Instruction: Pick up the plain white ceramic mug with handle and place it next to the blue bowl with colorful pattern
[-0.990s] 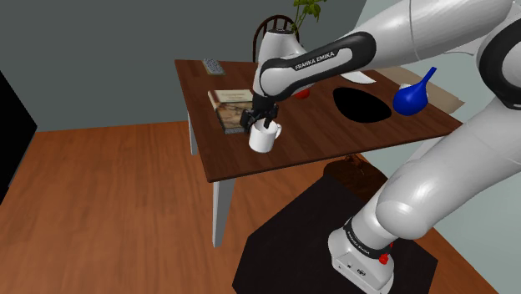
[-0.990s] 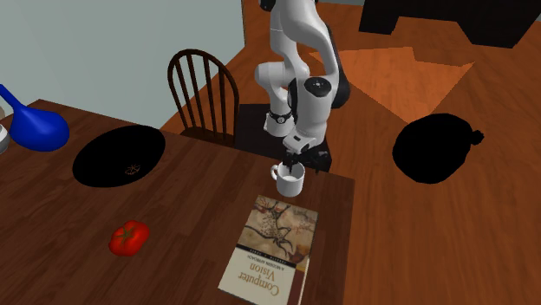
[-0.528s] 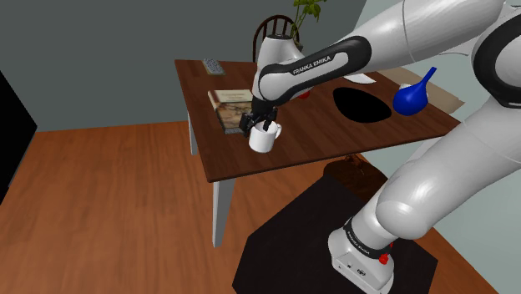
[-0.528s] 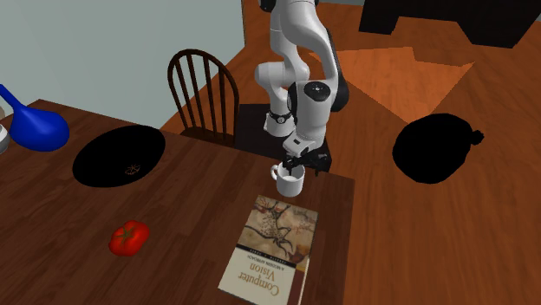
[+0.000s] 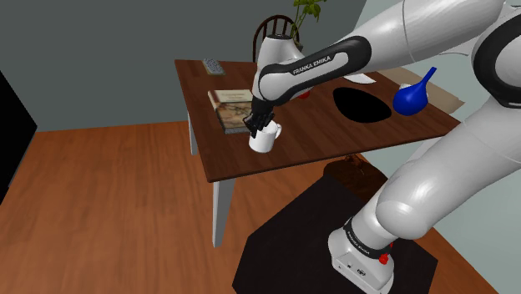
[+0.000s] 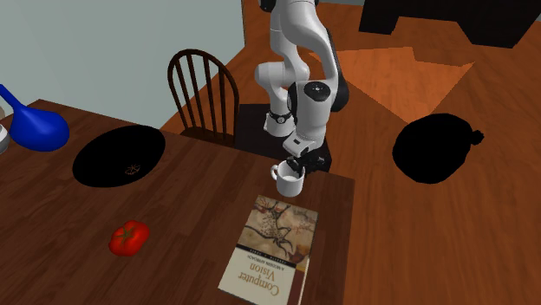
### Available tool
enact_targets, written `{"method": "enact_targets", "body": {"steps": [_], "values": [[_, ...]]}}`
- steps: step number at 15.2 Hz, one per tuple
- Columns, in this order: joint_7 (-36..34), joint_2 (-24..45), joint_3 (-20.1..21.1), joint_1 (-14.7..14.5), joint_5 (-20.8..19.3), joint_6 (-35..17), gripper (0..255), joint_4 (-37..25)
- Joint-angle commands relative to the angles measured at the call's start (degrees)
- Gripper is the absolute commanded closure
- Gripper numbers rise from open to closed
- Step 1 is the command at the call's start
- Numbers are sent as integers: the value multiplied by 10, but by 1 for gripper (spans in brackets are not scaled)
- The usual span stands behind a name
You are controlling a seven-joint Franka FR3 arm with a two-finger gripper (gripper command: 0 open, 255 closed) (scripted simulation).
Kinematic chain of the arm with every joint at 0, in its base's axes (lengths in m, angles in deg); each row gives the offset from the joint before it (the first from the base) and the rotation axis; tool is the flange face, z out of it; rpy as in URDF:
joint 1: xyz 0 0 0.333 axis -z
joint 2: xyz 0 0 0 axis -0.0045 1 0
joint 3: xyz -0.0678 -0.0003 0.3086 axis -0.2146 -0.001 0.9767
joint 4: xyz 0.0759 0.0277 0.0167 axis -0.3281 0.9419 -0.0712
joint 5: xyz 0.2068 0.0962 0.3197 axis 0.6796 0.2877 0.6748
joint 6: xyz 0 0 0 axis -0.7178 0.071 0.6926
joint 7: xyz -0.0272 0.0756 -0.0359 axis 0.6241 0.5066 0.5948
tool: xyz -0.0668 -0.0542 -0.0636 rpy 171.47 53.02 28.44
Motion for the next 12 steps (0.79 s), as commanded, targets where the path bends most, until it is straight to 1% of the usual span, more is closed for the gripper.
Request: {"method": "enact_targets", "body": {"steps": [1, 5, 12], "values": [[0, 0, 0, 0, 0, 0, 255, 0], [0, 0, 0, 0, 0, 0, 255, 0], [2, -31, -1, 0, 3, 57, 255, -26]]}}
